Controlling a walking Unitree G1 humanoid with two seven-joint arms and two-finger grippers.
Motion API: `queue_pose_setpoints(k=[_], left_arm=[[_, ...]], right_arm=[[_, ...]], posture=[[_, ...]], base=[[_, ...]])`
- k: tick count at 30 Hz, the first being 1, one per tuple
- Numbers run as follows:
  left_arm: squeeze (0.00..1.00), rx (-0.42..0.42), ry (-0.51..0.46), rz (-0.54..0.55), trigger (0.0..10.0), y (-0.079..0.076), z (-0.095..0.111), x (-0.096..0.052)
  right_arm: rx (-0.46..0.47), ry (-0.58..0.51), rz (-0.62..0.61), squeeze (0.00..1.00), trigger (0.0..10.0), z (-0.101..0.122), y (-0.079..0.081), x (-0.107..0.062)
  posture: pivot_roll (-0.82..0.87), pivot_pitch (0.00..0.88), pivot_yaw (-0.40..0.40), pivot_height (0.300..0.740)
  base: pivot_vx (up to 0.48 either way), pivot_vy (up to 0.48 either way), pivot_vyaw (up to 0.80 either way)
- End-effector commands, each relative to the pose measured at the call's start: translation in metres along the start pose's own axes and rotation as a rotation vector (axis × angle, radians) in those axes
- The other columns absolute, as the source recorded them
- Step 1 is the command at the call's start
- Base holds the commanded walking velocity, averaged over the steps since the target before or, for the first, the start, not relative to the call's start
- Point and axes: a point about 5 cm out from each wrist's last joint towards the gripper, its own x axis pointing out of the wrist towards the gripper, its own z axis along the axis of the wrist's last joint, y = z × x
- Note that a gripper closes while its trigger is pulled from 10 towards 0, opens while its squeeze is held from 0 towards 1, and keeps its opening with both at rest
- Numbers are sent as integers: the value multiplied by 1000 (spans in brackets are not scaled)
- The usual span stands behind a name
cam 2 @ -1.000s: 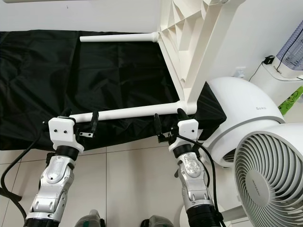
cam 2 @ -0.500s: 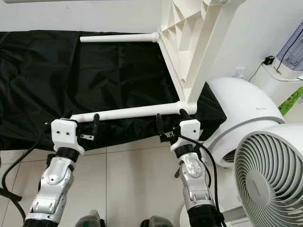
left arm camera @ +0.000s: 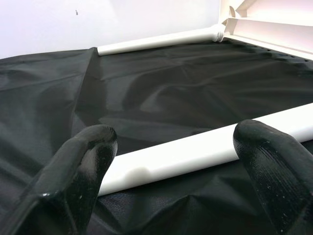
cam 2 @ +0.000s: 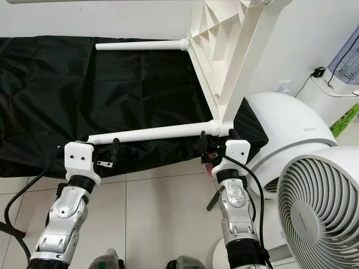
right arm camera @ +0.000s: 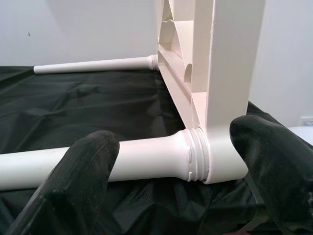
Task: Building children table
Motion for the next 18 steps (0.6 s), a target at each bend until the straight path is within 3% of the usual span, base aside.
queue_pose_setpoints(k=[1,7,13,18], left_arm=[[0,-2,5,-33,10000,-3,1,1],[0,-3,-7,-43,10000,-5,6,3],[0,-7,-60,-82,10000,-10,29,7],[0,-5,-75,-90,10000,-11,36,7]], right_arm=[[-7,-14,-32,0,10000,3,-5,1],[2,-30,-46,0,10000,8,-8,7],[22,-81,-17,0,10000,23,-8,36],[22,-101,-10,0,10000,29,-9,45]], posture=[[45,0,-64,740],[47,6,-64,740],[58,33,-74,740],[61,35,-75,740]], base=[[0,0,0],[0,0,0],[0,0,0],[0,0,0]])
